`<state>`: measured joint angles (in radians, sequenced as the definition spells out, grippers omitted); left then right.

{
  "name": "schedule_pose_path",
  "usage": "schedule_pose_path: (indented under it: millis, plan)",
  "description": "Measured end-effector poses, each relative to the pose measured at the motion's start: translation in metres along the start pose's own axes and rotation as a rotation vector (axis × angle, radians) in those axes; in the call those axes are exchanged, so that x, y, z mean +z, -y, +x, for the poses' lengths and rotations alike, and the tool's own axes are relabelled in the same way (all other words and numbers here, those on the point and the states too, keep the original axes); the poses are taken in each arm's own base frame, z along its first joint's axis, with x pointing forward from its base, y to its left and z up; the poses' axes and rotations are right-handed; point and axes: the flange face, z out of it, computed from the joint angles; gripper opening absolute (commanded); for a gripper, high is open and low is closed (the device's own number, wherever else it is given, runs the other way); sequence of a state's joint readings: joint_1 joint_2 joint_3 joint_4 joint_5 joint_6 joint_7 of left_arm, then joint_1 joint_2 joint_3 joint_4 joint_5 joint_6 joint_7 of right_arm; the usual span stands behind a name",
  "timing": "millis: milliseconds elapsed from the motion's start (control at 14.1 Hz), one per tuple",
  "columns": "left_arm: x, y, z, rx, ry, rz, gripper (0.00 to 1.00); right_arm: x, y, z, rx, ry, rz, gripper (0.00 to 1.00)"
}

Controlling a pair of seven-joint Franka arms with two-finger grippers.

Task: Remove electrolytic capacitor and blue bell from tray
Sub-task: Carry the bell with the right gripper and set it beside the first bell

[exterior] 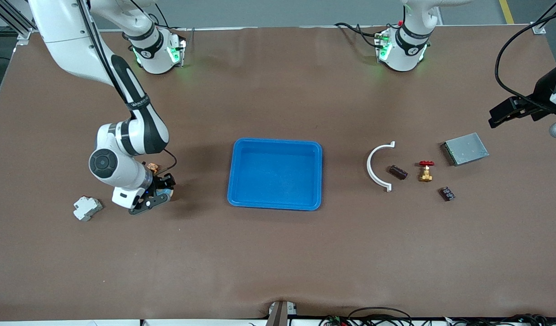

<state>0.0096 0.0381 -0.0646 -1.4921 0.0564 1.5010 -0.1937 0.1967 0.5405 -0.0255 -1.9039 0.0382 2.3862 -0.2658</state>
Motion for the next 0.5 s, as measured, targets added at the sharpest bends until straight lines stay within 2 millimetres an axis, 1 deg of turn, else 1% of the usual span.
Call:
schedule_pose_path:
  millis: [212, 283, 354, 425, 496]
  plan:
    - [-0.001, 0.0, 0.0, 0.0, -0.001, 0.0, 1.0, 0.014, -0.003, 0.011, 0.0, 0.004, 0.0, 0.12]
    - [-0.001, 0.0, 0.0, 0.0, -0.001, 0.0, 1.0, 0.016, -0.004, 0.015, 0.001, 0.001, -0.001, 0.14]
    - [-0.001, 0.0, 0.0, 0.0, -0.002, 0.0, 1.0, 0.017, -0.007, 0.018, 0.003, -0.003, -0.003, 0.27]
    - [-0.001, 0.0, -0.001, 0.0, -0.002, 0.0, 1.0, 0.017, -0.01, 0.021, 0.007, -0.007, -0.004, 0.45]
    - [-0.001, 0.0, -0.001, 0.0, -0.002, 0.0, 1.0, 0.017, -0.012, 0.023, 0.009, -0.011, -0.004, 0.9]
